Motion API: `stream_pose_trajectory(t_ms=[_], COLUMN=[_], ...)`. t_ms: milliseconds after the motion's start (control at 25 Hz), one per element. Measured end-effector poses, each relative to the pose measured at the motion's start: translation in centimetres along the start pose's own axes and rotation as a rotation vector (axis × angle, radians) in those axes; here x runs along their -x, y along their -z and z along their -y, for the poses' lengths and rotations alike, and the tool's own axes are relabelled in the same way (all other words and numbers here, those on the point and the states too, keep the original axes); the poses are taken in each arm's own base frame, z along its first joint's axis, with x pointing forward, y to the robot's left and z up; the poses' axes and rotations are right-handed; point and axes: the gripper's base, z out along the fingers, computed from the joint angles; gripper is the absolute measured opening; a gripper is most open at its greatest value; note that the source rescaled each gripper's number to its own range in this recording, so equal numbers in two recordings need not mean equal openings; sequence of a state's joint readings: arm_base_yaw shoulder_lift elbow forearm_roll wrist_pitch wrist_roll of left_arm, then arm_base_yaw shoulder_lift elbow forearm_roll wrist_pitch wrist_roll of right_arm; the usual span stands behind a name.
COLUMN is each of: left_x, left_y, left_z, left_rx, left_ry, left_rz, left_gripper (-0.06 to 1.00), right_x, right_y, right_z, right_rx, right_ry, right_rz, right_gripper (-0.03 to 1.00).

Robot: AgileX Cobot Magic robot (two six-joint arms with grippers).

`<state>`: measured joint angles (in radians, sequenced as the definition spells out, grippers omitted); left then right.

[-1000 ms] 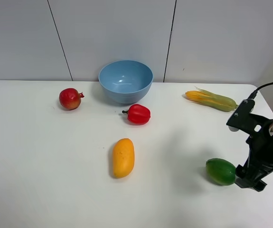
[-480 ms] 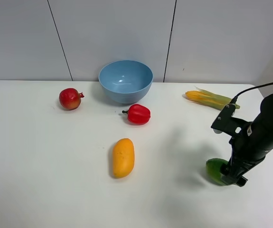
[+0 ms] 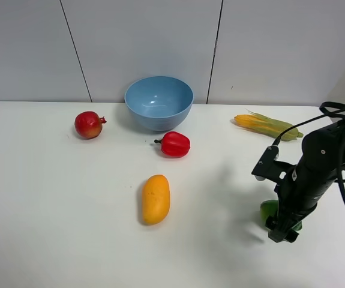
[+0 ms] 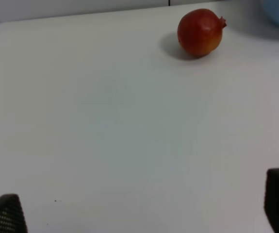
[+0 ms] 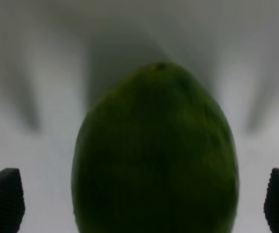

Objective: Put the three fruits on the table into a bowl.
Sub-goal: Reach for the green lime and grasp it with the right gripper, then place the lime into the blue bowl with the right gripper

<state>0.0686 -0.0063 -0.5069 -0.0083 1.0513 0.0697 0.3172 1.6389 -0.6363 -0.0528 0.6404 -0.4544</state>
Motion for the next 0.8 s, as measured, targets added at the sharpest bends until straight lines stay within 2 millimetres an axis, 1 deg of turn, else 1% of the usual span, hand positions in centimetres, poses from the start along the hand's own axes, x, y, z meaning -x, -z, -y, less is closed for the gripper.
stream_pose_trajectory(t_ms=[200, 240, 280, 320, 360, 400, 520, 600, 680, 720, 800], left_x=[0.0, 0.0, 0.0, 0.0, 0.0, 0.0, 0.0, 0.0, 0.0, 0.0, 0.0], left_y=[0.0, 0.0, 0.0, 0.0, 0.0, 0.0, 0.0, 0.0, 0.0, 0.0, 0.0], left_z=[0.0, 0.0, 0.0, 0.0, 0.0, 0.0, 0.0, 0.0, 0.0, 0.0, 0.0], left_rx=[0.0, 0.0, 0.0, 0.0, 0.0, 0.0, 0.0, 0.0, 0.0, 0.0, 0.0], left_ry=[0.0, 0.0, 0.0, 0.0, 0.0, 0.0, 0.0, 0.0, 0.0, 0.0, 0.0], left_rz=[0.0, 0.0, 0.0, 0.0, 0.0, 0.0, 0.0, 0.0, 0.0, 0.0, 0.0], left_gripper=[1.0, 1.0, 1.0, 1.0, 1.0, 1.0, 1.0, 1.0, 1.0, 1.0, 1.0], right_x=[0.3, 0.3, 0.3, 0.3, 0.3, 0.2, 0.1, 0.1, 0.8, 1.3, 3.2], right_y=[-1.1, -1.1, -1.1, -1.1, -1.1, -1.1, -1.1, -0.6, 0.8, 2.0, 5.0], right_z=[0.2, 0.2, 0.2, 0.3, 0.3, 0.3, 0.2, 0.0, -0.1, -0.2, -0.2], right_rx=[0.001, -0.001, -0.007, -0.01, -0.013, -0.013, -0.001, 0.019, 0.032, 0.034, 0.026], right_ry=[0.008, 0.012, 0.022, 0.029, 0.035, 0.038, 0.02, -0.034, -0.103, -0.146, -0.215], right_rz=[-0.008, -0.009, -0.013, -0.014, -0.017, -0.019, -0.036, -0.039, -0.012, 0.028, 0.165], right_gripper=[0.99, 0.91, 0.73, 0.49, 0.11, 0.0, 0.0, 0.0, 0.0, 0.0, 0.0])
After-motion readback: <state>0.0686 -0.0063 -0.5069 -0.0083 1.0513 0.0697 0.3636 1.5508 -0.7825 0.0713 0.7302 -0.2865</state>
